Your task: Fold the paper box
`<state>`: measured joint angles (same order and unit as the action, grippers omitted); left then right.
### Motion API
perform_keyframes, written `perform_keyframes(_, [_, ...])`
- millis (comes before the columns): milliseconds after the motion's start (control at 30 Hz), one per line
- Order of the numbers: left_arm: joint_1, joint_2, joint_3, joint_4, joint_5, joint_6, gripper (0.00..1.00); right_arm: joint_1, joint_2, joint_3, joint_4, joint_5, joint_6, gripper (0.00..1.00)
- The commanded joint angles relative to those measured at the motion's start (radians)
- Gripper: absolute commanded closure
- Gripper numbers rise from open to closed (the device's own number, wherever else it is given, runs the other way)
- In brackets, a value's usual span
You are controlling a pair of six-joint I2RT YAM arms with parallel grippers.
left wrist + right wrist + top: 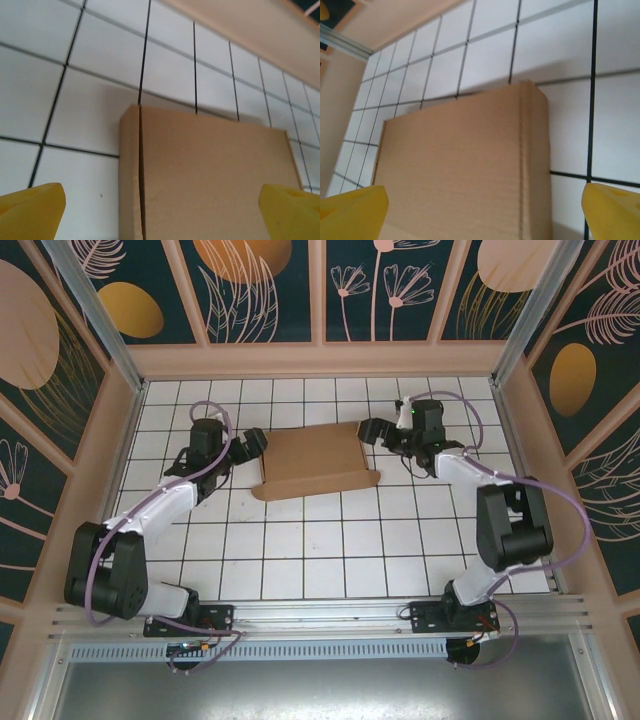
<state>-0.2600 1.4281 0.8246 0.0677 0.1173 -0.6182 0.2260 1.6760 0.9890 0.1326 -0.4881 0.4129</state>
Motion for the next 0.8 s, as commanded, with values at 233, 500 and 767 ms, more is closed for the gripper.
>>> perform_keyframes(233, [0.003,0.206,0.052,0.003,0.165,0.007,0.15,0.016,0.228,0.096,-0.019,-0.164,-0.07,0.28])
perform_keyframes(500, [0.006,0.337,0.115,-0.054,0.18,0.061,0.28,0.108,0.32,0.207,-0.241,0.067,-0.167,0.45])
perform_keyframes(767, [0.035,0.391,0.114,-0.062,0.187,0.102,0.49,0.145,0.321,0.206,-0.378,0.187,-0.183,0.56])
